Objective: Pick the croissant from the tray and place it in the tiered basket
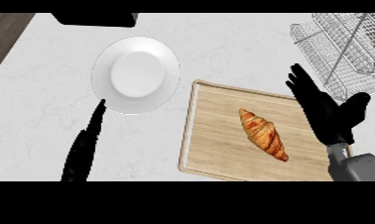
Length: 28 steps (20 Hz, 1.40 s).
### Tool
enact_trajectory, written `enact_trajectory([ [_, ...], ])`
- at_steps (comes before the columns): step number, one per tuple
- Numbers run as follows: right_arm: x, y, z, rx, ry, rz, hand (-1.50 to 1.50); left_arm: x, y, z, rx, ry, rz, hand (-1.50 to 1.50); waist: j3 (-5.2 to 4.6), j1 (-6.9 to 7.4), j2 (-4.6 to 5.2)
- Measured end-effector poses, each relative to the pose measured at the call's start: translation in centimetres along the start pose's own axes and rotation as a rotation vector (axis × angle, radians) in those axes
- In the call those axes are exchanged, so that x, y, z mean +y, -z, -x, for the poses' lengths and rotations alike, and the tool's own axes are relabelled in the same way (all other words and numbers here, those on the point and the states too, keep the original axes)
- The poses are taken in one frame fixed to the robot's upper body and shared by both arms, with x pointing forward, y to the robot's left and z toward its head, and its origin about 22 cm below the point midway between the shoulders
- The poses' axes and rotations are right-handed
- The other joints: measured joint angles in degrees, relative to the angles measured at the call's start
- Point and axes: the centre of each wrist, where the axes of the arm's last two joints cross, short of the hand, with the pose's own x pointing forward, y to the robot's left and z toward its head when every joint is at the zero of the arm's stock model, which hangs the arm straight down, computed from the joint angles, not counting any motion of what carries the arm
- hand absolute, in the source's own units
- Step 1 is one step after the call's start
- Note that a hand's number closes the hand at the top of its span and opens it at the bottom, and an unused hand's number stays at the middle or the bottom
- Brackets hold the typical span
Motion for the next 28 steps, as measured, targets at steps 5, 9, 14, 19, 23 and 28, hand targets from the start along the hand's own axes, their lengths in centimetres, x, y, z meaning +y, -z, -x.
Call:
enact_trajectory([
  [5, 2.4, 2.2, -5.7, -0.184, 0.009, -0.344, 1.5, -0.5, 1.3, -3.2, -0.135, -0.035, -0.011, 0.0, 1.05, 0.69, -0.13],
  [9, 3.0, 3.7, -9.0, -0.299, 0.029, -0.485, -1.5, -1.8, 2.8, -5.9, -0.223, -0.078, 0.0, 0.0, 1.4, 0.64, 0.35],
  [14, 3.4, 4.8, -8.8, -0.188, 0.11, -0.863, -1.5, -2.7, 3.8, -7.9, -0.264, -0.108, 0.018, 0.0, 1.28, 1.03, 0.85],
  [19, -0.9, 6.1, -12.7, -0.245, 0.044, -1.117, -1.5, -2.9, 4.4, -9.1, -0.265, -0.123, 0.01, 0.0, 1.2, 0.22, 0.54],
  [23, -3.3, 5.6, -19.1, -0.34, -0.224, -1.208, -1.5, -2.9, 4.6, -9.4, -0.262, -0.12, 0.009, 0.0, 1.18, -0.14, 0.21],
  [28, -2.0, 2.4, -27.2, -0.469, -0.652, -1.263, -1.5, -2.7, 5.0, -9.5, -0.251, -0.116, -0.008, 0.0, 1.17, -0.62, -0.11],
])
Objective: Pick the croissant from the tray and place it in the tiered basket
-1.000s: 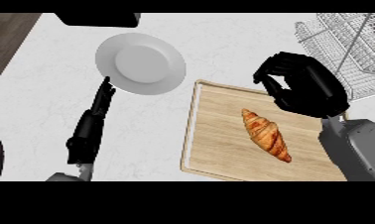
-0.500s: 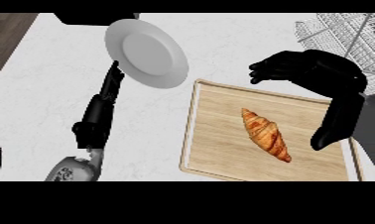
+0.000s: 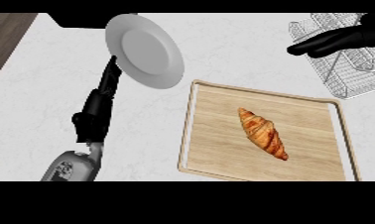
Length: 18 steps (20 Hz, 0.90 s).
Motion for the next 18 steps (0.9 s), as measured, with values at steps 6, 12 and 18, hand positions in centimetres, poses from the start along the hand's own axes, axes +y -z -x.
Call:
enact_trajectory([
  [6, 2.2, 3.3, -7.4, 0.112, -0.41, -0.134, -1.5, 0.2, 0.2, 0.0, 0.008, -0.003, -0.009, 0.0, 0.03, -0.46, -0.2],
  [12, 6.9, 5.9, -8.5, 0.197, -0.622, -0.216, -1.5, 0.1, 0.4, -0.3, 0.004, 0.003, -0.015, 0.0, -0.02, -0.93, -0.09],
  [18, 10.0, 7.1, -7.9, 0.244, -0.697, -0.262, -1.5, 0.4, 0.5, -0.3, 0.005, -0.001, -0.017, 0.0, -0.09, -1.17, -0.11],
])
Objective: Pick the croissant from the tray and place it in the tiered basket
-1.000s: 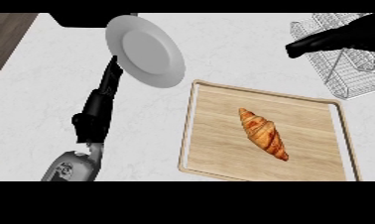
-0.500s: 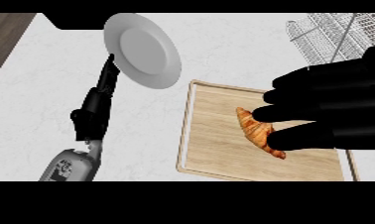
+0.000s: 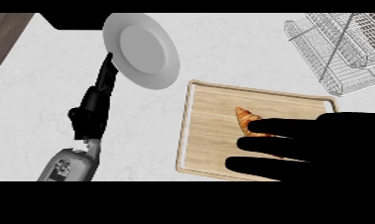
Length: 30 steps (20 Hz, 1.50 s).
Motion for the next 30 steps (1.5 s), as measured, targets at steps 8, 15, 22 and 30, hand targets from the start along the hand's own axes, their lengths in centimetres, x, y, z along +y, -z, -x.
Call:
enact_trajectory([
  [8, 1.5, 1.6, -1.1, 0.076, -0.071, -0.072, -1.5, 0.0, 0.2, 0.3, 0.002, 0.001, -0.003, 0.0, -0.04, 0.0, 0.0],
  [15, 2.8, 1.8, -1.4, 0.171, -0.118, -0.12, -1.5, -0.2, -0.2, 0.1, -0.002, 0.0, 0.003, 0.0, -0.01, 0.13, 0.06],
  [22, 3.5, 2.6, -1.3, 0.249, -0.201, -0.135, -1.5, -0.2, -0.5, -0.6, -0.007, 0.002, 0.011, 0.0, 0.04, 0.59, 0.2],
  [30, 4.4, 3.3, -0.6, 0.235, -0.3, -0.164, -1.5, 0.0, 0.0, 0.0, -0.008, 0.0, 0.008, 0.0, 0.04, 0.72, 0.27],
])
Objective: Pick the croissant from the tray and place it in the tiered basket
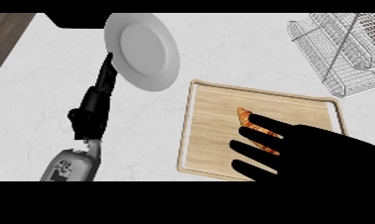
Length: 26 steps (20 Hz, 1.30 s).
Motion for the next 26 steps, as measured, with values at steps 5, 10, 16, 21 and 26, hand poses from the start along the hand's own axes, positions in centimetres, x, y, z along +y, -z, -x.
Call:
enact_trajectory([
  [5, 1.5, 1.1, -0.4, -0.032, -0.071, 0.02, -1.5, 0.4, 0.1, -0.5, 0.007, -0.001, -0.005, 0.0, -0.01, -0.24, -0.09],
  [10, 2.6, 1.9, 1.3, 0.006, -0.095, 0.051, -1.5, 0.9, -0.1, -0.5, 0.011, -0.002, -0.007, 0.0, -0.05, -0.5, -0.19],
  [16, 4.2, 3.2, 3.2, 0.036, -0.075, 0.043, -1.5, 0.0, -0.1, -0.4, 0.01, -0.002, -0.012, 0.0, -0.08, -0.7, -0.24],
  [21, 5.7, 4.3, 4.5, 0.036, -0.051, 0.031, -1.5, -0.3, 0.1, 0.6, 0.007, 0.0, -0.017, 0.0, -0.08, -0.79, -0.25],
  [26, 7.3, 5.4, 4.9, 0.006, -0.039, 0.024, -1.5, -0.2, -0.4, 0.0, 0.012, -0.002, -0.014, 0.0, -0.08, -0.74, -0.27],
])
